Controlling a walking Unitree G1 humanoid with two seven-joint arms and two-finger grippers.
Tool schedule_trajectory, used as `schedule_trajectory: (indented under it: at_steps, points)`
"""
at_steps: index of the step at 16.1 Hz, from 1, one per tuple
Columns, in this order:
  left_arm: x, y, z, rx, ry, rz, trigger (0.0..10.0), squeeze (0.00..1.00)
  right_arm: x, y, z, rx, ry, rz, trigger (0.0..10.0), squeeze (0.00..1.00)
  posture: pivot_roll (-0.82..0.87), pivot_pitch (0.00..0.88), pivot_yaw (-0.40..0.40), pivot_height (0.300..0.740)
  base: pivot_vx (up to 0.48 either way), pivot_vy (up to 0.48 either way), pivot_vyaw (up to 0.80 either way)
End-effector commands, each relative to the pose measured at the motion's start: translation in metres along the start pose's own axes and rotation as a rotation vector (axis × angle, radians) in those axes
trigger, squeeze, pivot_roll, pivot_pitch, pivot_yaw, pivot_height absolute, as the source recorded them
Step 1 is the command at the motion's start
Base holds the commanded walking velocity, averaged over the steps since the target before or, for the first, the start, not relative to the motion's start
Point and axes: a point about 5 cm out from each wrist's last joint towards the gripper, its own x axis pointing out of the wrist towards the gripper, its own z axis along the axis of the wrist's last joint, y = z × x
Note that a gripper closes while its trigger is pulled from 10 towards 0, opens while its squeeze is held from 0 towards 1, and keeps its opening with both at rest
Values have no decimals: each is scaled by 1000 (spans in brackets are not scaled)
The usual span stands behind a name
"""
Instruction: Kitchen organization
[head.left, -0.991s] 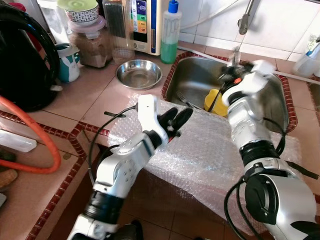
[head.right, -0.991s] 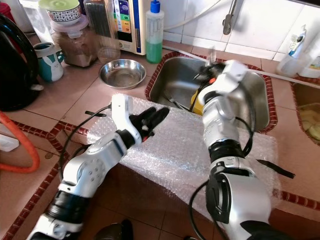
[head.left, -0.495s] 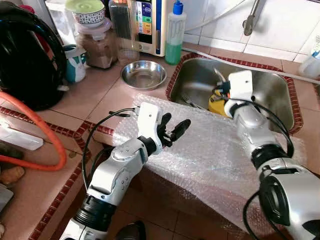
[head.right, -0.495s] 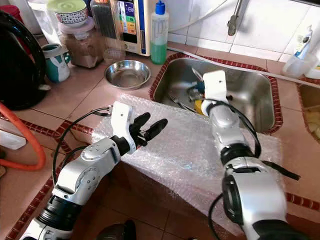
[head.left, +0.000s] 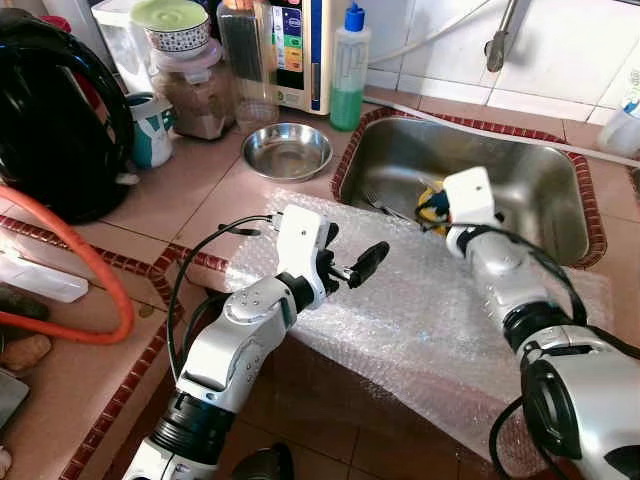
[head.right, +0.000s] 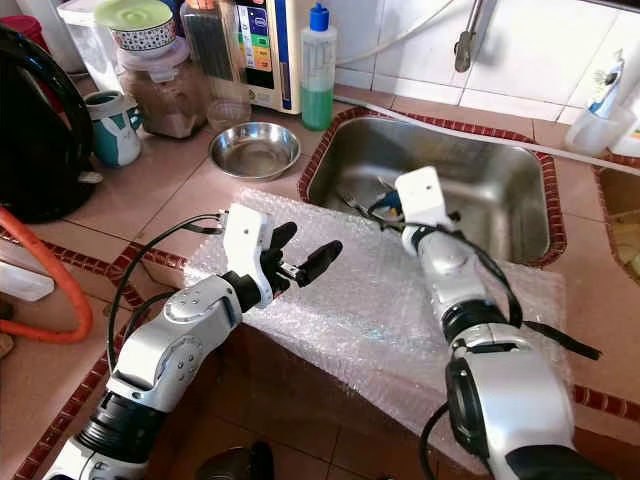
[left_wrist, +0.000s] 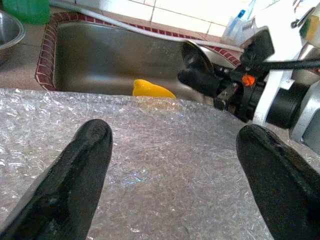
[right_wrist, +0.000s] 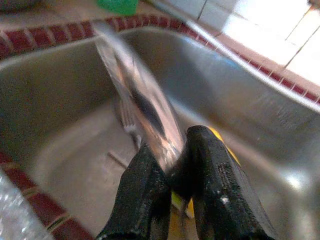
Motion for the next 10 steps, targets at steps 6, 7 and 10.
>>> schedule_trajectory:
  at_steps: [6, 7, 10]
  points:
    - [1, -1, 2, 17, -13, -5, 10000, 1000, -1, 4, -5, -4, 27, 40, 10000, 1000, 177, 100, 44, 740, 0, 0, 0]
    - [1, -1, 2, 17, -14, -2, 10000, 1000, -1, 4, -4, 0, 26, 40, 10000, 1000, 177, 100, 43, 740, 0, 0, 0]
    - [2, 2, 5, 16, -27, 17, 10000, 1000, 2, 3, 5, 71, -22, 39, 10000, 1000, 166, 100, 40, 740, 0, 0, 0]
